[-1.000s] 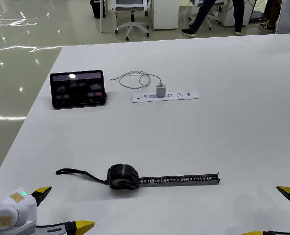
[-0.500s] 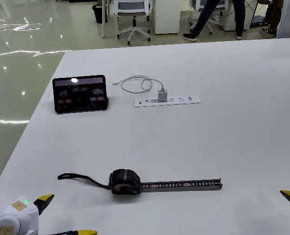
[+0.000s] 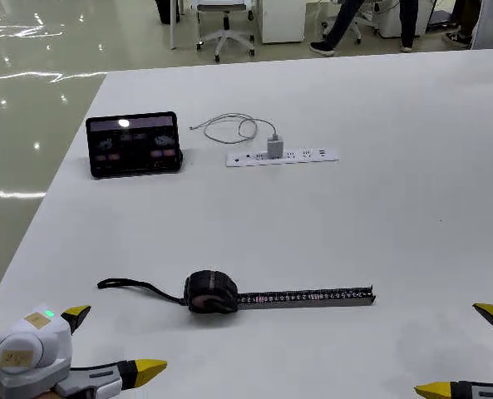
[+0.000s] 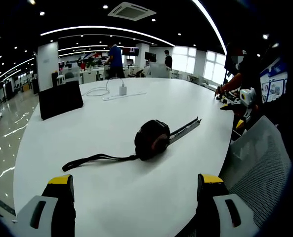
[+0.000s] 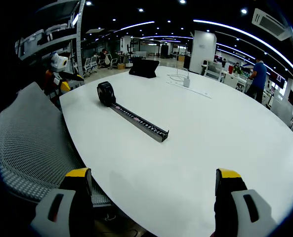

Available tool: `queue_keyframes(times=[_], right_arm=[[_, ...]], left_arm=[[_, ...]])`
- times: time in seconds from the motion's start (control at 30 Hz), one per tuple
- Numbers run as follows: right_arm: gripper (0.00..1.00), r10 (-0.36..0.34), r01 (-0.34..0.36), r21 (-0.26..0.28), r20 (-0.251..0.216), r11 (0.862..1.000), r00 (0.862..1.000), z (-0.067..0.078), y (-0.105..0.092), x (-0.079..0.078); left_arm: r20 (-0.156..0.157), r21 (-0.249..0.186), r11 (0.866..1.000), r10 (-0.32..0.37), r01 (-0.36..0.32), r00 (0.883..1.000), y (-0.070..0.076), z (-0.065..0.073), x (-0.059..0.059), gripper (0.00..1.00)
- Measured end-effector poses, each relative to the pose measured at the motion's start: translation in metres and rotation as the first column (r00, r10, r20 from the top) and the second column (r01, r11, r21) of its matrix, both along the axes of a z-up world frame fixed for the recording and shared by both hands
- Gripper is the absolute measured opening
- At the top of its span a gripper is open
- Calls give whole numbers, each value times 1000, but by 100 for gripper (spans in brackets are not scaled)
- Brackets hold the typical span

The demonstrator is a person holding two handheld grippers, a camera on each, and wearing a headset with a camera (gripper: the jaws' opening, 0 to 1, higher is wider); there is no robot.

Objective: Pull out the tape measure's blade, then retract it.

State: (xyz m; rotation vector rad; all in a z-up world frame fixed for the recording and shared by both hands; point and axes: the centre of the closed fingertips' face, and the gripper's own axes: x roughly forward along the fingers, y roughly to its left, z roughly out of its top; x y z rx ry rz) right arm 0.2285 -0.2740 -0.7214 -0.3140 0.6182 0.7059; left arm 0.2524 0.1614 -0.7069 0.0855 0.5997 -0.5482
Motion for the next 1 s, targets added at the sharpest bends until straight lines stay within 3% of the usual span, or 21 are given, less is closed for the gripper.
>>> queue_keyframes(times=[0.17, 0.33, 0.43, 0.47, 0.53, 0.57, 0.63, 0.73, 0.83, 0.87, 1.0], right_arm=[[100, 0, 0, -1, -5, 1000, 1000, 4, 2, 4], [100, 9, -9, -18, -11, 1000, 1000, 5, 5, 9], [100, 41, -41, -73, -12, 996, 999, 1, 4, 13], [100, 42, -43, -73, -13, 996, 999, 1, 6, 14], [100, 47, -47, -73, -11, 996, 999, 1, 3, 17], [100, 48, -49, -70, -13, 996, 999, 2, 4, 18], [100, 47, -48, -67, -16, 997, 999, 3, 4, 22], [100, 53, -54, -62, -24, 997, 998, 2, 5, 28], [100, 68, -70, -68, -29, 995, 997, 1, 8, 30], [100, 76, -78, -72, -29, 994, 997, 1, 9, 32], [100, 99, -101, -81, -37, 992, 994, 0, 12, 38]], left_arm=[[-22, 23, 1000, -8, 8, 1000, -12, 3, 6, 100], [5, 1, 1000, -23, 23, 1000, -27, 10, 17, 100], [7, -8, 999, -33, 33, 999, -39, 12, 24, 100], [2, 2, 999, -35, 35, 999, -41, 10, 26, 100], [20, 35, 999, -16, 15, 1000, -42, 9, 32, 100], [14, 16, 1000, -16, 16, 1000, -46, 8, 33, 100], [-37, 18, 1000, 17, -16, 999, -47, -2, 34, 100], [-14, 10, 1000, 23, -23, 1000, -58, -3, 38, 100], [-4, 72, 997, 23, -23, 1000, -60, -12, 41, 100], [-22, 74, 997, 25, -23, 999, -62, -16, 41, 100], [-39, 8, 997, 80, -79, 996, -73, -19, 45, 100]])
